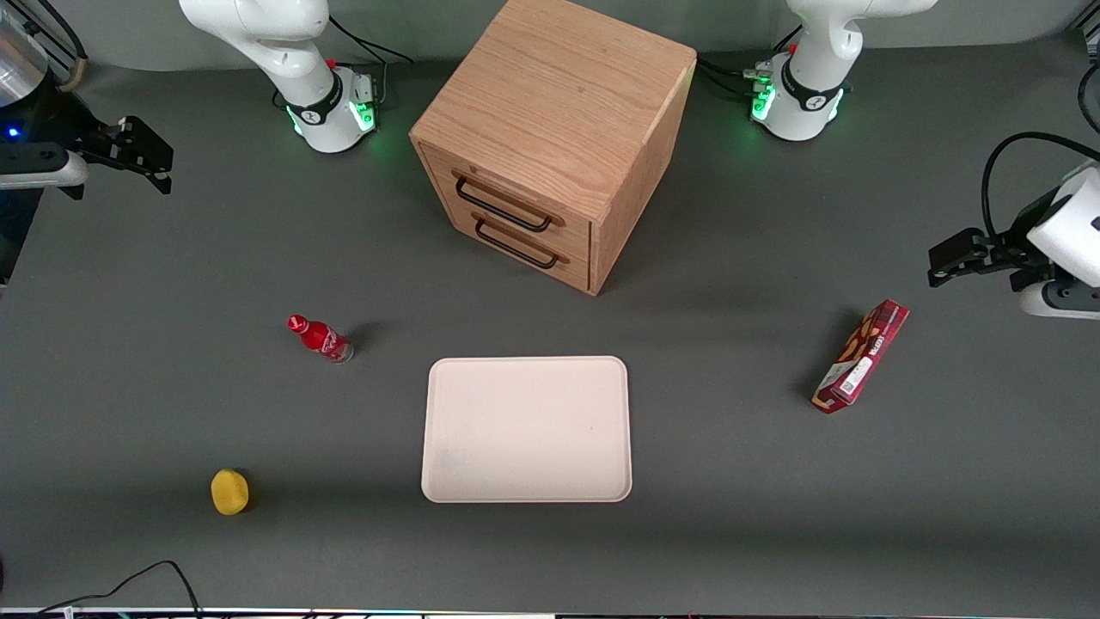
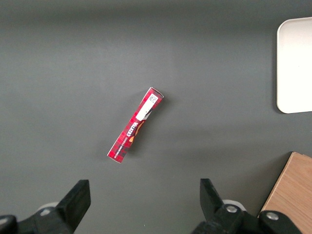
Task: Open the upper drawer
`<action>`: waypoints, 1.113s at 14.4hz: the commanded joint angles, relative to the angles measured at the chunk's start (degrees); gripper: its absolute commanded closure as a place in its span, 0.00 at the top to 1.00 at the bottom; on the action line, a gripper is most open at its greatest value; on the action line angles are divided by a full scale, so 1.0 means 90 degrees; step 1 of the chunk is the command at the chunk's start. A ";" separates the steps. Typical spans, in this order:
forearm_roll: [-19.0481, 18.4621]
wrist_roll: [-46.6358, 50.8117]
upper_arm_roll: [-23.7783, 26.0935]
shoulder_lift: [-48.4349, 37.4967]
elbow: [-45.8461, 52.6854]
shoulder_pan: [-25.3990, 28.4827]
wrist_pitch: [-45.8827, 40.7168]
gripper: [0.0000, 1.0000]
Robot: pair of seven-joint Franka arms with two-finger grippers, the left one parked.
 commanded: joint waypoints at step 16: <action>0.1540 0.0494 0.0491 0.0392 0.0048 -0.0365 0.0094 1.00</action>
